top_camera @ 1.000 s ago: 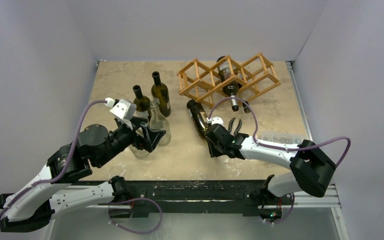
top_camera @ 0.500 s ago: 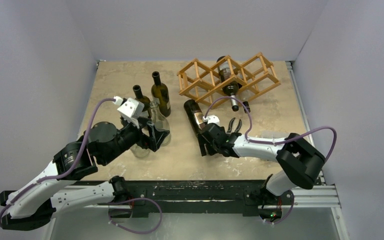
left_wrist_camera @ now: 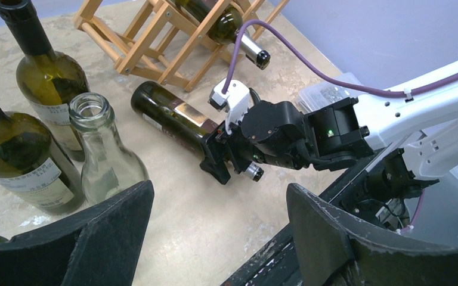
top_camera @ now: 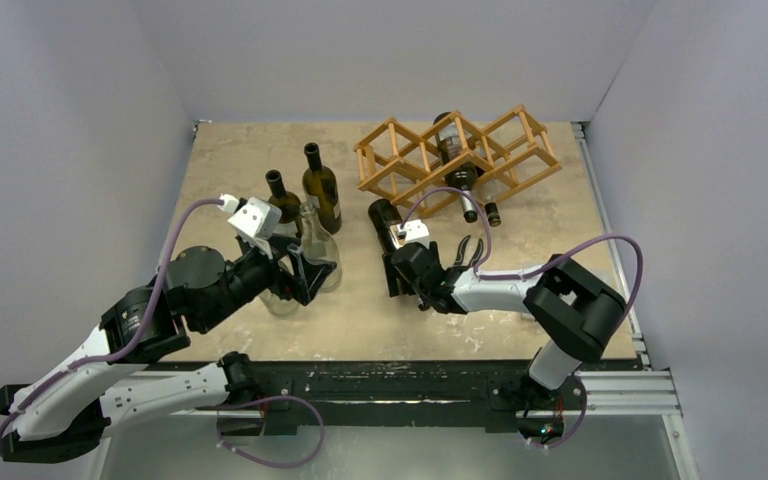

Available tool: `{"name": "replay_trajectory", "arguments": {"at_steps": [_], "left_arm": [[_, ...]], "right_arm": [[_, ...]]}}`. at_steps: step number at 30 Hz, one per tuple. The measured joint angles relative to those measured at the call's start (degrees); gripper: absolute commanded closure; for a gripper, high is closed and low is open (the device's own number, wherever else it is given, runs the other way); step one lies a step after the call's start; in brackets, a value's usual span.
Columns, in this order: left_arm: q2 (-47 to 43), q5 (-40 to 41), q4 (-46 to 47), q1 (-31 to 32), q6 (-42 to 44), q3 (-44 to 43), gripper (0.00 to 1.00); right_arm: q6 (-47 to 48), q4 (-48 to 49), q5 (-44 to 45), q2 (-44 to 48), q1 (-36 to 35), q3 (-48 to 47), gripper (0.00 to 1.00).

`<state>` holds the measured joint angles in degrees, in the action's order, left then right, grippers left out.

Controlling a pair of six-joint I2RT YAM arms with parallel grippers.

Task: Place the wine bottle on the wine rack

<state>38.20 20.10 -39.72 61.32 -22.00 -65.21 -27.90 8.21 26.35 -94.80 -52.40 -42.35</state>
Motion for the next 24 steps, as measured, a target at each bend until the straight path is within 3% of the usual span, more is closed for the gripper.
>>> {"name": "replay_trajectory", "arguments": {"at_steps": [2,7,15,24], "left_arm": [[-0.4,0.0,0.0,0.0,0.0,0.7,0.19],[-0.3,-0.2,0.1,0.0,0.0,1.0,0.19],[-0.9,-0.4,0.3,0.0,0.0,1.5,0.19],[-2.2,-0.4,0.7,0.0,-0.2,2.3,0.19]], "right_arm": [[-0.1,1.2,1.1,-0.2,-0.2,0.5,0.29],[-0.5,2.8,2.8,-0.3,-0.7,1.2,0.60],[-1.0,5.5,3.9,1.6,-1.3,4.5,0.98],[-1.8,7.4,1.6,8.5,-1.6,11.7,1.00]]}}
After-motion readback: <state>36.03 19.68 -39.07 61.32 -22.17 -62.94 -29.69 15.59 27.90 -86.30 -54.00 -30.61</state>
